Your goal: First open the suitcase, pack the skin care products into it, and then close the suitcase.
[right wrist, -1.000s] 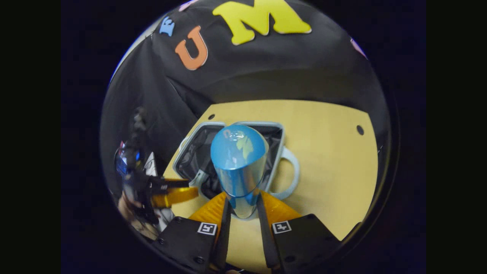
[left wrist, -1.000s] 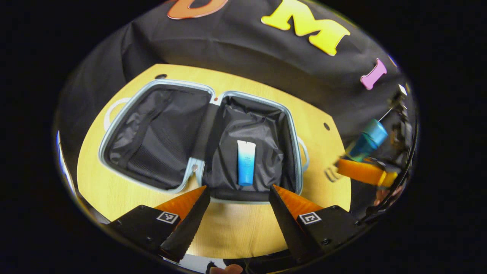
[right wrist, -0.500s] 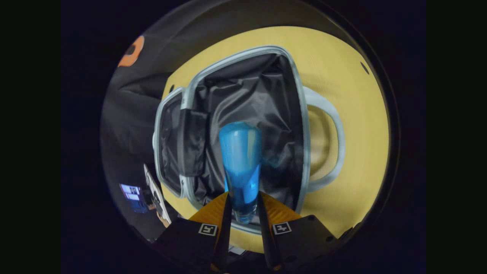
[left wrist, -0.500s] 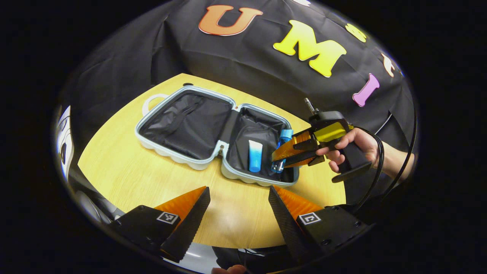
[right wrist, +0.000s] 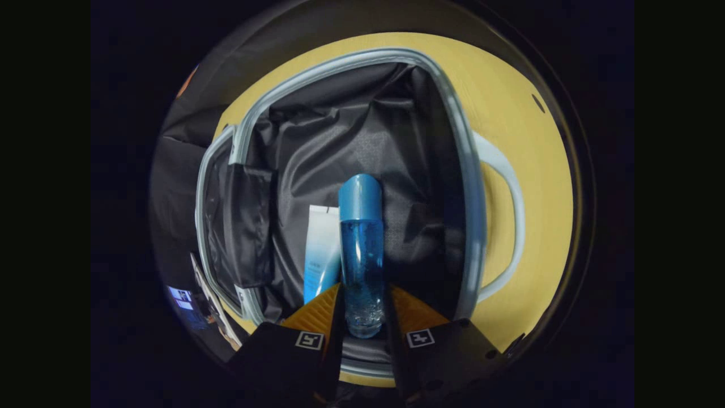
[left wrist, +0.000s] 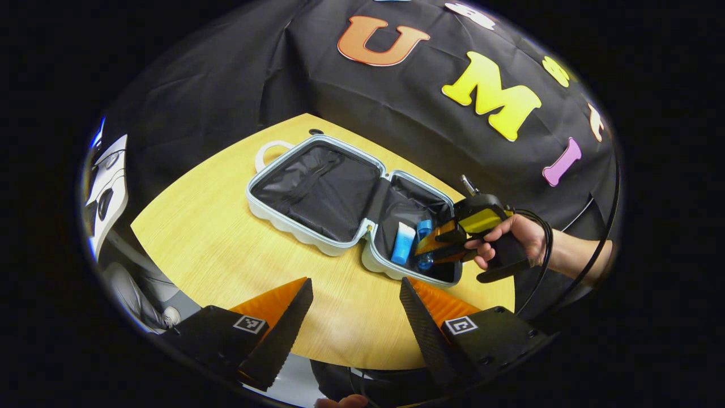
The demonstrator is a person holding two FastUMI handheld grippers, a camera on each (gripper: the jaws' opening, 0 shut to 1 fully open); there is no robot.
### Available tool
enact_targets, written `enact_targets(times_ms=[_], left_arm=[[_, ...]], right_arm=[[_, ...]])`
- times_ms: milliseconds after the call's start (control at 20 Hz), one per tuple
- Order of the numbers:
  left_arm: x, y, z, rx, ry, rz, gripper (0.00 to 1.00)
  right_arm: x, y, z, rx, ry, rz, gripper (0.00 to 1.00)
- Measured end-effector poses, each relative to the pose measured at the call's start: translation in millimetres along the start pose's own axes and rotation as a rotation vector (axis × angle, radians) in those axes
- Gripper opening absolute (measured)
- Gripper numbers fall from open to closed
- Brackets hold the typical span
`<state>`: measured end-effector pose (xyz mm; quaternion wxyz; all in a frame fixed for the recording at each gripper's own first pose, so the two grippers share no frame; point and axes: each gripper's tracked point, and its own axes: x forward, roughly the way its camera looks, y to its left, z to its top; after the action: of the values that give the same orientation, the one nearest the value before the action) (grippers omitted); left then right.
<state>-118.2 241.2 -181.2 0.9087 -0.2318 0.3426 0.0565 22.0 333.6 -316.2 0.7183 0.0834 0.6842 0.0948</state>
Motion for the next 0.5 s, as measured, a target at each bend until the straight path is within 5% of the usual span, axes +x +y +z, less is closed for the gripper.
enact_targets(times_ms=[500], left_arm=[[26.9, 51.3, 53.1, 0.015, -0.101, 0.025, 0.99]], right_arm=[[-12.9, -6.1, -8.8, -0.07, -0.024, 0.014, 0.42]])
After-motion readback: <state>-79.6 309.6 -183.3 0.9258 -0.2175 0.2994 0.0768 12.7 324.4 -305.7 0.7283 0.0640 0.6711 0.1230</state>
